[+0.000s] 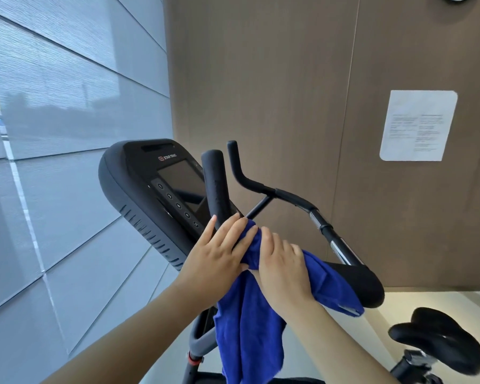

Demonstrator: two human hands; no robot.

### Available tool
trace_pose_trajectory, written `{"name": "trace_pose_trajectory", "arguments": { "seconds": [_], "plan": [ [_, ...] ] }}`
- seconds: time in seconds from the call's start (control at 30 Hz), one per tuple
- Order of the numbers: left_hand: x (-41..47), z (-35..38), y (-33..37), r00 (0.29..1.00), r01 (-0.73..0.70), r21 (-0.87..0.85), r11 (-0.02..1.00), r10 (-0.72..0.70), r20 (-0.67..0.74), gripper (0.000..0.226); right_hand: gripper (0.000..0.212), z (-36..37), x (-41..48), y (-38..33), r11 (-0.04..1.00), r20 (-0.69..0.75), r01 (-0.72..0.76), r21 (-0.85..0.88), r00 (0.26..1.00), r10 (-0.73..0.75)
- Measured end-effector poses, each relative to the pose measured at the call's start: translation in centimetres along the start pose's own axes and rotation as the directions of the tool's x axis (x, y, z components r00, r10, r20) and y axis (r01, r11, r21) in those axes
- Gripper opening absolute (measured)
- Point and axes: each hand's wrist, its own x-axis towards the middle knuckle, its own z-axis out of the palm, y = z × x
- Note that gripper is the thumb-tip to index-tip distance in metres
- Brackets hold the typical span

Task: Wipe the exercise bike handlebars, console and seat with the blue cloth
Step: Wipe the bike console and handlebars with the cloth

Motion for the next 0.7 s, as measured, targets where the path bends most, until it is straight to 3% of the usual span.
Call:
{"name": "trace_pose_trajectory", "arguments": {
  "seconds": [0.17, 0.27, 0.37, 0.53, 0.7],
  "plan": [
    [0.4, 0.0, 0.5, 0.995, 0.055, -0.163, 0.985, -0.068, -0.078, 0.047, 0.077, 0.3, -0.5, 0.7, 0.998, -0.026, 0.053, 0.031, 0.998, -0.052],
    [1.9, 0.7, 1.7, 0.979, 0.112, -0.249, 0.962, -0.149, -0.137, 0.041, 0.078, 0.1, 0.3, 1.1, 0.991, 0.068, 0.070, 0.114, 0.995, -0.078],
    [3.8, 1.6, 2.1, 0.969, 0.105, -0.252, 0.962, -0.156, -0.193, 0.035, 0.061, -0.3, 1.7, 2.0, 0.969, 0.139, 0.055, 0.239, 0.986, -0.090],
    [4.2, 3.1, 2.0, 0.939, 0.049, -0.258, 0.965, -0.133, -0.317, 0.036, 0.041, 0.0, 1.1, 1.6, 0.986, 0.078, 0.068, 0.151, 0.994, -0.081],
    [4.1, 4.3, 2.2, 0.896, 0.047, -0.279, 0.959, -0.164, -0.414, 0.038, 0.051, 1.1, 0.7, 1.6, 0.990, -0.056, 0.069, 0.119, 0.996, -0.063]
  ]
}}
